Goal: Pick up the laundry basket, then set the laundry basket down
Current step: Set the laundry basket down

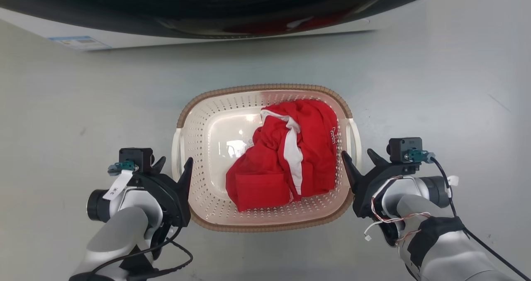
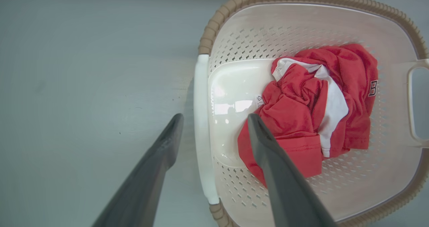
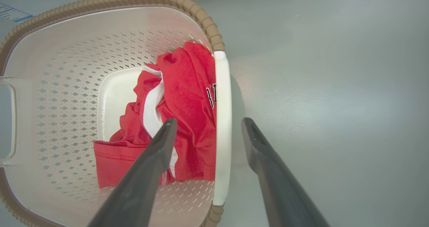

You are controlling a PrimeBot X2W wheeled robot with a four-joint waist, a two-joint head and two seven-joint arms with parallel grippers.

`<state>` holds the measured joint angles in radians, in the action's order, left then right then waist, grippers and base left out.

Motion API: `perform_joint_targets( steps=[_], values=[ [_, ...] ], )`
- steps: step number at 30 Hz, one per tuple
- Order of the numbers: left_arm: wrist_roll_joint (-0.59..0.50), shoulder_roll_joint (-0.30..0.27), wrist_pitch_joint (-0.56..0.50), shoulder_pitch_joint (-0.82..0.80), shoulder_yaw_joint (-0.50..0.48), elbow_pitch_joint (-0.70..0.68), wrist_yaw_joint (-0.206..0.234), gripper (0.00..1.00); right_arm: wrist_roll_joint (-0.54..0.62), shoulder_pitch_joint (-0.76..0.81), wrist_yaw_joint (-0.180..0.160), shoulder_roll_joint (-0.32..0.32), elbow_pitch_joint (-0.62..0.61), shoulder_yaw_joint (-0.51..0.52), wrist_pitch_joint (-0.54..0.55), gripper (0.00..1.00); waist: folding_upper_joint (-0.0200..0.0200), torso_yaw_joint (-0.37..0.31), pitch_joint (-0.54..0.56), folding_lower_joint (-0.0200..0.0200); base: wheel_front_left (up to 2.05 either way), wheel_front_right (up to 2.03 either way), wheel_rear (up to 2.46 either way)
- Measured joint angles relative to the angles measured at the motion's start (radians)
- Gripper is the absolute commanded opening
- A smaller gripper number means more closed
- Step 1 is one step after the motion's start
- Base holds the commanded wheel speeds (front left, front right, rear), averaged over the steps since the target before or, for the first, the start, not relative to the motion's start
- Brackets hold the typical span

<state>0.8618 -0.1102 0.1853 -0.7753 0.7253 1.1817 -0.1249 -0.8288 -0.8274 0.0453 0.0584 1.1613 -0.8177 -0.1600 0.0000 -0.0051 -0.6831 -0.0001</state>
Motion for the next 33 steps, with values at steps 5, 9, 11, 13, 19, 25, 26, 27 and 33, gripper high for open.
perform_joint_targets(
  steps=[5,9,11,13,19,25,26,27,33],
  values=[
    [0.000,0.000,0.011,0.008,0.014,-0.003,0.000,1.00,0.000,0.013,0.004,0.001,0.027,0.003,-0.019,1.00,0.0000,0.002,0.045,0.0000,0.00,0.00,0.00],
    [0.000,-0.001,0.020,0.024,0.021,-0.006,0.000,1.00,0.000,0.029,0.010,0.003,0.038,0.006,-0.036,1.00,0.0000,0.005,0.084,0.0000,0.00,0.00,0.00],
    [-0.001,-0.001,0.028,0.040,0.027,-0.007,0.000,1.00,-0.001,0.042,0.016,0.005,0.040,0.005,-0.044,1.00,0.0000,0.007,0.104,-0.0001,0.00,0.00,0.00],
    [-0.001,-0.003,0.030,0.050,0.032,-0.008,0.000,1.00,-0.002,0.053,0.017,0.005,0.042,0.006,-0.047,1.00,0.0000,0.008,0.126,0.0000,0.00,0.00,0.00],
    [-0.001,-0.007,0.047,0.083,0.036,-0.016,0.000,1.00,-0.006,0.090,0.025,0.006,0.042,0.012,-0.071,1.00,0.0000,0.012,0.195,-0.0001,0.00,0.00,0.00],
    [0.000,-0.009,0.058,0.122,0.033,-0.035,0.000,1.00,-0.007,0.130,0.027,0.009,0.034,0.020,-0.081,1.00,-0.0001,0.015,0.267,0.0000,0.00,0.00,0.00],
    [0.000,-0.009,0.059,0.129,0.031,-0.040,0.000,1.00,-0.007,0.136,0.027,0.010,0.031,0.021,-0.081,1.00,-0.0001,0.015,0.278,0.0000,0.00,0.00,0.00],
    [0.000,-0.011,0.059,0.136,0.029,-0.044,0.000,1.00,-0.007,0.142,0.027,0.010,0.027,0.023,-0.083,1.00,-0.0001,0.016,0.290,0.0000,0.00,0.00,0.00],
    [0.003,-0.018,0.064,0.168,0.013,-0.080,0.000,1.00,-0.007,0.170,0.028,0.025,-0.002,0.041,-0.088,1.00,-0.0001,0.019,0.352,0.0000,0.00,0.00,0.00]
  ],
)
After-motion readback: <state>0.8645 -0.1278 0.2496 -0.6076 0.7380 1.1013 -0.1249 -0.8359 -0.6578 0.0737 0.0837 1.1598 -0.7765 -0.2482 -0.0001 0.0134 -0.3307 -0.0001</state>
